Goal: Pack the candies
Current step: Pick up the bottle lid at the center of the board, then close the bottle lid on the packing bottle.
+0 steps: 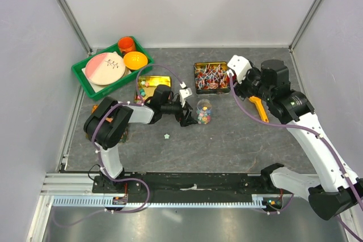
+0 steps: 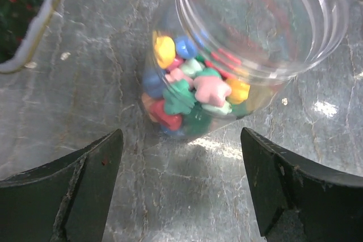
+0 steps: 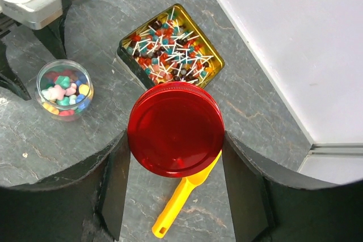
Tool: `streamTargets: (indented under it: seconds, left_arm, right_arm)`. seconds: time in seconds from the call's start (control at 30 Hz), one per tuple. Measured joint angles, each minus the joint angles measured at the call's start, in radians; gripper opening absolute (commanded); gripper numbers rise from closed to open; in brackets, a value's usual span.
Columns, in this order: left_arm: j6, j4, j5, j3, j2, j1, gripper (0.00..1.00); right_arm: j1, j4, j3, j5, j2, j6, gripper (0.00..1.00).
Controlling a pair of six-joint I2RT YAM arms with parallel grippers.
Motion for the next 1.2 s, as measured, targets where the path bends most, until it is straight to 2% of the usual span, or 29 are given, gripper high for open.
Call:
streamTargets:
  seconds: [0.03, 0.27, 0.57, 0.87, 1.2]
  left_arm:
    - [-0.005, 0.027, 0.006, -0.012, 0.01, -0.002, 0.95]
    - [-0.027, 0.175, 0.055, -0.039, 0.079, -0.048, 0.96]
    - [-0.09, 0.459, 0.086, -0.093, 0.171, -0.093, 0.97]
    - [-0.184, 0.71, 0.022, -0.121, 0.253, -0.127, 0.99]
    - [-0.206, 0.824, -0.052, -0.12, 0.307, -0.207, 0.99]
  right_arm:
    - [-0.004, -0.002, 0.0, -0.003, 0.002, 0.001, 0.55]
    - [-0.019, -0.002, 0.0, -0.01, 0.004, 0.009, 0.54]
    - [-0.034, -0.005, 0.0, -0.021, 0.002, 0.017, 0.54]
    - [-0.068, -0.015, -0.009, -0.028, -0.039, 0.018, 0.53]
    - [-0.123, -0.017, -0.031, -0.056, -0.047, 0.029, 0.52]
